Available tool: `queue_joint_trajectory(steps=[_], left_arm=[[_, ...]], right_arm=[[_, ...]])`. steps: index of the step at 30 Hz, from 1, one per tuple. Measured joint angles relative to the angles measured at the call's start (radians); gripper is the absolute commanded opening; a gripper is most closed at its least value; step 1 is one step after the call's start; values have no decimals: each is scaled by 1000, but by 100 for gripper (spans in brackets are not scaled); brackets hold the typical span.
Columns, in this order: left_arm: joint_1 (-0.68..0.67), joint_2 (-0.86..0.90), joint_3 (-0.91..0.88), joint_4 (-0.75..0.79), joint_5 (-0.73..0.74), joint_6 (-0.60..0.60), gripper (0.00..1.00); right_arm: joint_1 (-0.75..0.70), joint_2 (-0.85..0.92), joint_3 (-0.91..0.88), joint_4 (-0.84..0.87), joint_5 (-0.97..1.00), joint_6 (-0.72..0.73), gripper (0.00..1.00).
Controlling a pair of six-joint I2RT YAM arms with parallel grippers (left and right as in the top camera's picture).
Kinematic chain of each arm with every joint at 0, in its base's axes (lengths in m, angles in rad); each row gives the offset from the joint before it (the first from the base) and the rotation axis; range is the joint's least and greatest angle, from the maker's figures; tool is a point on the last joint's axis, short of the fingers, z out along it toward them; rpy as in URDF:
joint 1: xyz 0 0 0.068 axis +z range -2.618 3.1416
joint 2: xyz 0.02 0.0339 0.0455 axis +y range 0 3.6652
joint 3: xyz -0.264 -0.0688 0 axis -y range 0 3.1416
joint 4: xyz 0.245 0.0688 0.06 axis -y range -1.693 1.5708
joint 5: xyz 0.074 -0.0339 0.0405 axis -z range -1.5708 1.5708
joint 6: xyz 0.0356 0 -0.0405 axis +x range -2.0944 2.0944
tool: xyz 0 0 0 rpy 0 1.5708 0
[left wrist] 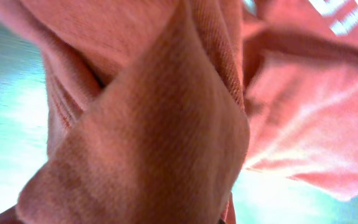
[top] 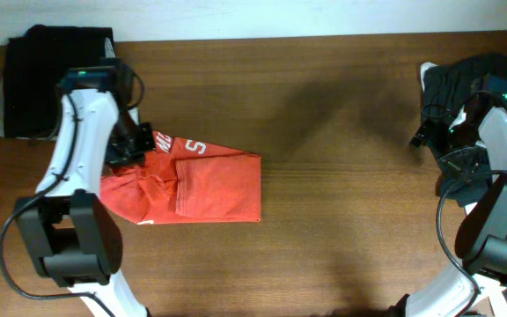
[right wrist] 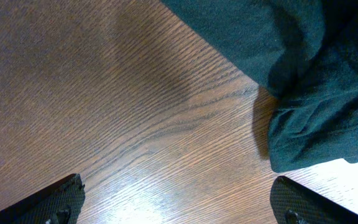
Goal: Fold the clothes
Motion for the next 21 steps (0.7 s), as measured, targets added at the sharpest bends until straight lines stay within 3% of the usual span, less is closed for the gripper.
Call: queue_joint_trajectory(steps=[7,17,19,21], left_arm=[[-220,0,0,22,57,-5,1],[-344,11,0,116,132,-32,2],[-369,38,0,134,137,-38,18],[-388,72,0,139,141,-46,18]], right_arm=[[0,0,0,0,0,0,99],[0,0,0,0,0,0,99],[0,0,0,0,0,0,99],[0,0,0,0,0,0,99]])
